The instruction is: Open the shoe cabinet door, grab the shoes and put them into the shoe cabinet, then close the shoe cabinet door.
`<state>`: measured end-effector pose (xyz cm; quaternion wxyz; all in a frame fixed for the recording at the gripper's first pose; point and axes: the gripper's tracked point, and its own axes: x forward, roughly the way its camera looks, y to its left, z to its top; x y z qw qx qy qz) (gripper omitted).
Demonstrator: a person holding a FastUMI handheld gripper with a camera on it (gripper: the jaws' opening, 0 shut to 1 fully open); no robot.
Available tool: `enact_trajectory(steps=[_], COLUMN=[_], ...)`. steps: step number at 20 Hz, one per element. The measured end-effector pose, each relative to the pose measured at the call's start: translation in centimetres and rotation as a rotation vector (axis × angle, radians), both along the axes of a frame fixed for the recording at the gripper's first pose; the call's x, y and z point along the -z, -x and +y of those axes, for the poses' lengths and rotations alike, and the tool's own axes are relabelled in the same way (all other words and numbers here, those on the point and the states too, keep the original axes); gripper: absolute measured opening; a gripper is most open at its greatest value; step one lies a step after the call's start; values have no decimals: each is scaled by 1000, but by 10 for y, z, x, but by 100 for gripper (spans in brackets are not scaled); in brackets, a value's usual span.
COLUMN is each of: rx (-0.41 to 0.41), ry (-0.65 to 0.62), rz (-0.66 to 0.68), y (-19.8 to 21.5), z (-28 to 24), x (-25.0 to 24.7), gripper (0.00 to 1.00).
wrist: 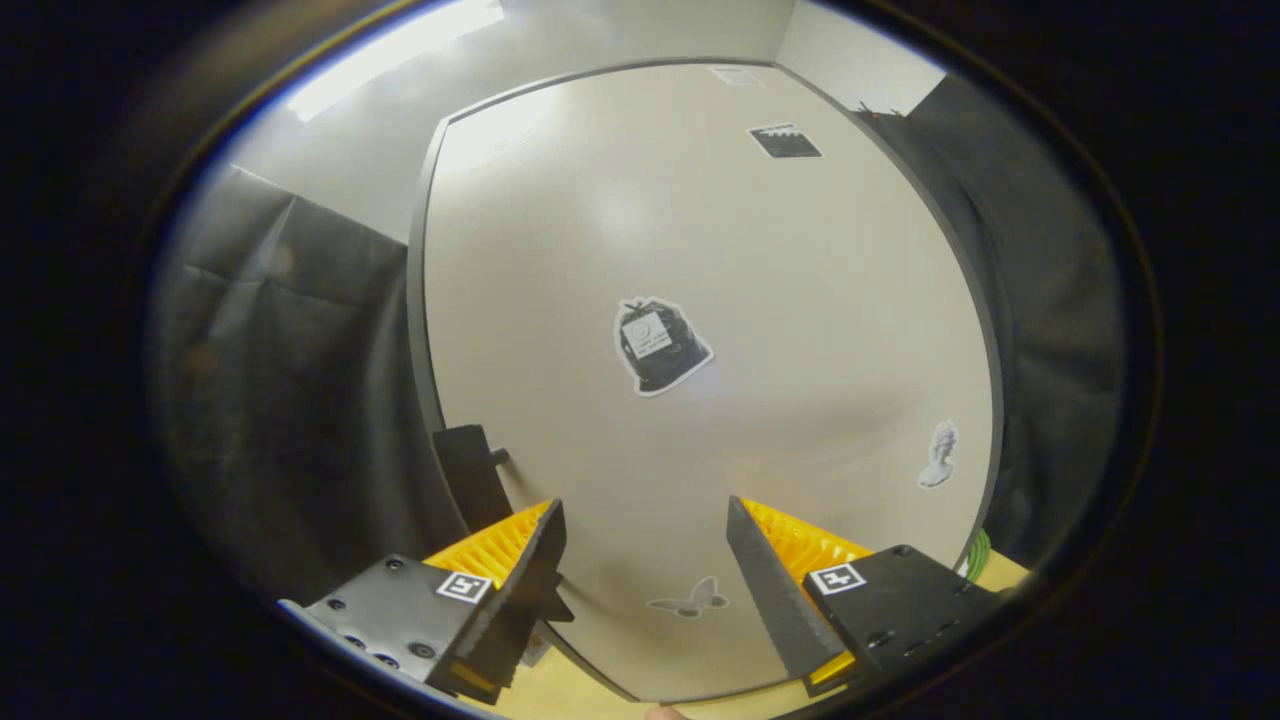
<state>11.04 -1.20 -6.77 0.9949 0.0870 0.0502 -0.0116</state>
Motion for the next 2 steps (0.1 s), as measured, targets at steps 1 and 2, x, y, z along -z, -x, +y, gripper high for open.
enact_trajectory(steps=[1, 2], rx=[0, -6], ry=[-1, -1], rz=[5, 9], y=[0, 1], z=[0, 0], x=[1, 0], gripper=[99, 99])
